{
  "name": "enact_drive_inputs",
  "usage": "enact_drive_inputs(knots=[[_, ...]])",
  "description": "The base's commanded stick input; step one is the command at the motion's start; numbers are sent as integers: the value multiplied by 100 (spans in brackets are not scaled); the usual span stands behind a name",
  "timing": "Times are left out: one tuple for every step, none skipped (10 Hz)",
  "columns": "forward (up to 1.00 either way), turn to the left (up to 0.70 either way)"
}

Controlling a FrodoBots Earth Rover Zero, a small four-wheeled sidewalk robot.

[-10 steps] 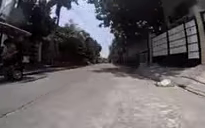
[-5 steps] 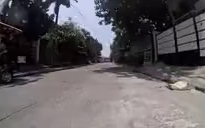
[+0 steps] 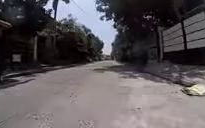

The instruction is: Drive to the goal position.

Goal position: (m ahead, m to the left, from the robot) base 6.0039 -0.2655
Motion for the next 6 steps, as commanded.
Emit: enact_drive_inputs(knots=[[100, 0], [100, 0], [100, 0], [100, 0], [100, 0], [100, 0]])
